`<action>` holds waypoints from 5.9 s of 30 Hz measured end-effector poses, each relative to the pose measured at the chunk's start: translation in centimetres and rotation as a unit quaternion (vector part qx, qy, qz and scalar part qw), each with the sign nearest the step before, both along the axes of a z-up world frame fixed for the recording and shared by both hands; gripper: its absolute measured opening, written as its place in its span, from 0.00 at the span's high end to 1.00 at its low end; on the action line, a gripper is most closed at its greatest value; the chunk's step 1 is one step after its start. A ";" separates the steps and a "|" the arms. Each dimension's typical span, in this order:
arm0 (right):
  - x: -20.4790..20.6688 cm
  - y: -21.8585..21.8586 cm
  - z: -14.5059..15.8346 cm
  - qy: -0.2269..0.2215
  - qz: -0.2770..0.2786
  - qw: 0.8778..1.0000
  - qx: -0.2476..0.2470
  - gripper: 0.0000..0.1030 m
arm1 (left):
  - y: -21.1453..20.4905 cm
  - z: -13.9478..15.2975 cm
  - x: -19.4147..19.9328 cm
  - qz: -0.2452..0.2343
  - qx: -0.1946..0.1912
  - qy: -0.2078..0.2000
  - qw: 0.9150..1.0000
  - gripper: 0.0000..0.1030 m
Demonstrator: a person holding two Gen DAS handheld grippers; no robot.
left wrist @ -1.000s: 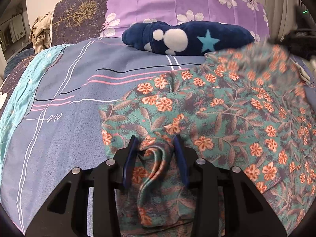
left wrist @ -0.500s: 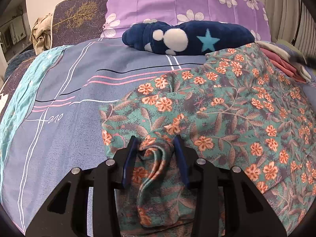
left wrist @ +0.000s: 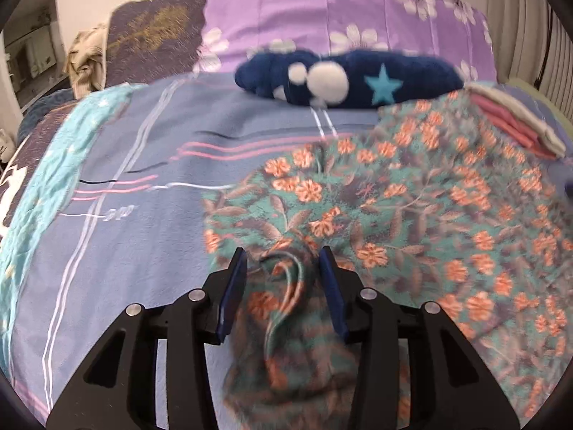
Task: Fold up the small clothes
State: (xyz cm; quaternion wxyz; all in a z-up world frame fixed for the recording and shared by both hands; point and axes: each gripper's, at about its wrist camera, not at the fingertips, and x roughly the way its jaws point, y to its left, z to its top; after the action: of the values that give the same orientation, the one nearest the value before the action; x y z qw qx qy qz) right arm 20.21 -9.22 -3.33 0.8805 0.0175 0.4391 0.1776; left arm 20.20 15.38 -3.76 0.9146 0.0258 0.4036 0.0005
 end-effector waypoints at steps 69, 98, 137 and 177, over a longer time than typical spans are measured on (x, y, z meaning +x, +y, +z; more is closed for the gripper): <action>-34.0 -9.5 -5.8 0.114 -0.033 0.973 0.198 0.57 | 5.1 -2.3 -32.2 -0.103 -0.235 0.064 0.964 0.54; -33.8 -15.7 -4.3 0.097 -0.145 0.967 0.188 0.75 | 3.0 -0.9 -32.7 -0.097 -0.214 0.064 0.970 0.89; -35.1 -16.2 6.8 -0.059 -0.077 0.956 0.278 0.97 | 1.1 10.4 -35.3 -0.138 -0.276 -0.075 0.948 0.98; -13.9 -13.0 -4.4 0.066 -0.120 0.970 0.199 0.89 | 4.6 1.7 -9.1 -0.066 -0.266 0.092 0.957 0.72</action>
State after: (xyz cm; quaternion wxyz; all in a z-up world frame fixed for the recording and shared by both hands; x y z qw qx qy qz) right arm 6.32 -22.18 -7.73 0.8434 0.2566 0.4467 0.1524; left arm 11.12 20.02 -2.04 0.8454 -0.1916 0.4690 -0.1691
